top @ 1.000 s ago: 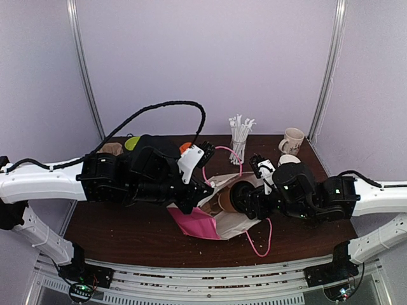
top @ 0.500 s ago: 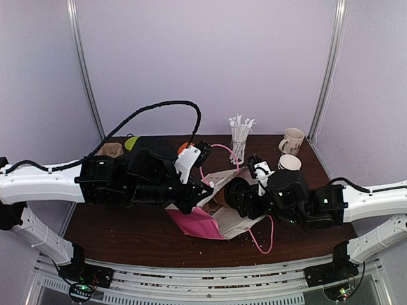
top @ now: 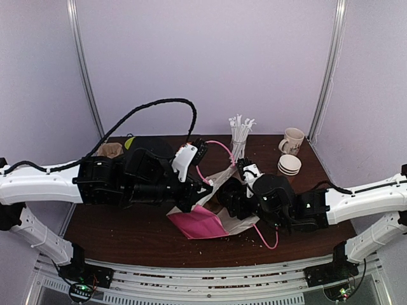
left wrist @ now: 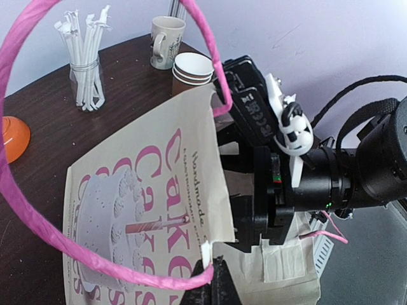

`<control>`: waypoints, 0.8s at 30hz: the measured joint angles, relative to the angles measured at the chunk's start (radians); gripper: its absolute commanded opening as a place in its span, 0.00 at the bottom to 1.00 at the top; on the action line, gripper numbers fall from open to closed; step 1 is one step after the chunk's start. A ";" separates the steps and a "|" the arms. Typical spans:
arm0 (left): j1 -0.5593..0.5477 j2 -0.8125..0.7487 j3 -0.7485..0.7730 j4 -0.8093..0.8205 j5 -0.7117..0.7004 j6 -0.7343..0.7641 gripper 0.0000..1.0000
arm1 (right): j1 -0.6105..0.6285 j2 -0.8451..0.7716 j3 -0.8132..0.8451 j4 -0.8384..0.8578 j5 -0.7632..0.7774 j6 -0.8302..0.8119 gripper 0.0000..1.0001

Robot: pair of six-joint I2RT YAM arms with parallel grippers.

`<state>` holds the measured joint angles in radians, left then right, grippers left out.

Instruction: Pack the takeout coffee

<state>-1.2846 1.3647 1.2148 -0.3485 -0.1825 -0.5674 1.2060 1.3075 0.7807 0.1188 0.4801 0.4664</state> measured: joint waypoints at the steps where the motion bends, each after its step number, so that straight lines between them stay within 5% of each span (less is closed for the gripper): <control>1: 0.000 0.000 0.000 0.000 0.000 -0.001 0.00 | 0.000 0.009 0.005 0.000 0.009 0.000 0.51; 11: 0.000 -0.022 -0.031 0.007 -0.026 -0.031 0.00 | -0.018 0.098 0.089 -0.032 -0.021 0.009 0.50; 22: 0.000 -0.092 -0.065 0.050 -0.041 -0.041 0.36 | -0.027 0.149 0.141 -0.107 -0.082 0.027 0.50; 24: 0.000 -0.101 -0.069 0.059 -0.040 -0.041 0.50 | -0.028 0.160 0.153 -0.119 -0.093 0.031 0.50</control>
<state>-1.2846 1.2636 1.1458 -0.2893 -0.2226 -0.6083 1.1778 1.4673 0.9340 -0.0006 0.3866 0.4976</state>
